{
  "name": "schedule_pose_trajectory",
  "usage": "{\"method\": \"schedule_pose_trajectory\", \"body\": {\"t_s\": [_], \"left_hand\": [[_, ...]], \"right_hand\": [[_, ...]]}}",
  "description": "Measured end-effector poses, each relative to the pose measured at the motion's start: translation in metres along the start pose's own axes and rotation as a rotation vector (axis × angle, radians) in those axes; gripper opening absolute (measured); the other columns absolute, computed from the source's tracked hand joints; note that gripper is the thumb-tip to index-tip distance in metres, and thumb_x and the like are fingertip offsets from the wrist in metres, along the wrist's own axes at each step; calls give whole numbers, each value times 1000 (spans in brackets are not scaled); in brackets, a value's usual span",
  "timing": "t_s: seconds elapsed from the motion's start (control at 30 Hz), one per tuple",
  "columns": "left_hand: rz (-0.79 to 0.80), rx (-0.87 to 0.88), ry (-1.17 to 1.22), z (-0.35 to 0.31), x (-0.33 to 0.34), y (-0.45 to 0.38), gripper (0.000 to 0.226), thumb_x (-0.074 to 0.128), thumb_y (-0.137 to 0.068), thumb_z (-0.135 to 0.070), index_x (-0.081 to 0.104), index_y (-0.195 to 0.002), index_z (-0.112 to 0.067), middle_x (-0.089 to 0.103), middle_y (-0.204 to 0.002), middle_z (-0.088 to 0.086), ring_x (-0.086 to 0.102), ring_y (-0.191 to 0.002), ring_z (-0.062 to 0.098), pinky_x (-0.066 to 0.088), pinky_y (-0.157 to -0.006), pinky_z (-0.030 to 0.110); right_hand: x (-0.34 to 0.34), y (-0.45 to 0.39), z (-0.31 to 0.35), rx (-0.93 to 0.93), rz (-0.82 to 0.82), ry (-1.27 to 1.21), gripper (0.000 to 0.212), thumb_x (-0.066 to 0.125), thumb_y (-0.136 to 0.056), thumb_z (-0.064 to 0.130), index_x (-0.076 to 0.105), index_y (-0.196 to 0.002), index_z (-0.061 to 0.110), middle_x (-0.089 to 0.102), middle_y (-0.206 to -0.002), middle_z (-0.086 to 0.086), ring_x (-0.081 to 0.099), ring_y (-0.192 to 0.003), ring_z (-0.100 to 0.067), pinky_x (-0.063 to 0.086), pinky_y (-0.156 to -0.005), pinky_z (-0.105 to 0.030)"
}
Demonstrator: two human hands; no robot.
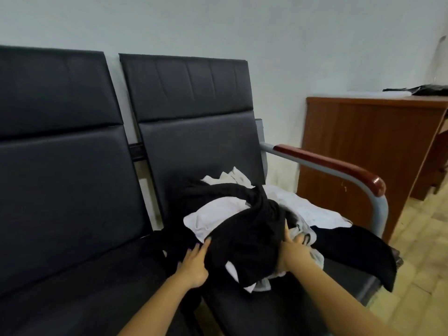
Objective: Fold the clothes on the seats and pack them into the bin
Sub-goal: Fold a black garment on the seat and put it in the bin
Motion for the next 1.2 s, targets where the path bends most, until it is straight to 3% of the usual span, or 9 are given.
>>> {"method": "schedule_pose_trajectory", "body": {"t_s": [0.1,0.2,0.33,0.43,0.5,0.63,0.8,1.03,1.2], "left_hand": [[73,17,28,9,-4,42,93,52,-94,-10,-22,-147,-29,-7,-160,2,-7,-147,24,5,-120,42],[80,-40,46,31,-25,77,87,55,-95,-17,-10,-151,-16,-1,-160,6,0,-148,21,9,-119,30],[59,-72,6,37,-68,120,69,53,-96,-23,14,-153,-16,21,-156,5,26,-141,18,24,-111,22],[13,-52,37,35,-96,148,50,49,-98,-18,33,-146,-20,29,-151,1,35,-133,13,32,-101,17],[-38,-27,66,34,-116,170,44,46,-99,-14,40,-141,-24,24,-153,-4,32,-134,11,30,-101,17],[-130,-32,153,46,-156,214,38,49,-98,-13,47,-133,-27,30,-144,-10,34,-136,15,33,-103,21],[-246,-83,245,61,-207,251,31,50,-98,-15,51,-125,-29,40,-138,-6,43,-123,12,37,-92,23],[-470,-118,589,69,-242,284,40,47,-99,-15,44,-138,-22,43,-141,-2,53,-112,17,47,-92,39],[-672,-174,829,102,-254,320,34,45,-101,-19,46,-135,-20,48,-136,3,58,-109,23,49,-90,44]], "right_hand": [[1,6,2,-59,113,41,111,64,-80,29,-23,-148,26,-38,-147,-13,-15,-139,-53,11,-114,-62],[-13,23,7,-125,220,205,72,53,-91,26,17,-152,11,-1,-160,-15,-5,-143,-45,7,-114,-61],[-120,51,32,-109,-256,-237,27,46,-93,24,57,-111,8,59,-122,-15,55,-111,-35,44,-86,-40],[-140,58,58,-90,-367,-682,34,46,-89,30,52,-112,5,57,-120,-19,54,-109,-40,44,-90,-43],[-129,65,74,-59,-311,-676,46,50,-88,36,50,-124,7,55,-125,-19,53,-113,-39,45,-93,-43],[-148,73,80,-54,-373,-673,23,49,-92,18,58,-107,3,62,-109,-16,58,-99,-36,46,-81,-39],[-230,126,139,-362,-10,-1455,19,45,-96,9,53,-81,18,48,-76,-3,44,-63,-15,43,-65,-32],[-349,265,232,-890,355,-2163,20,49,-96,9,61,-84,-2,63,-76,-13,62,-73,-24,53,-74,-32],[-370,338,271,-1055,308,-1897,10,56,-92,11,61,-89,3,59,-85,-9,59,-75,-22,53,-73,-33]]}}
Point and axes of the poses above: each hand's wrist, its own y-axis away from the middle knuckle, its own x-axis out of the palm, z = x × y, the point moved 9 cm from there along -y, towards the middle knuckle
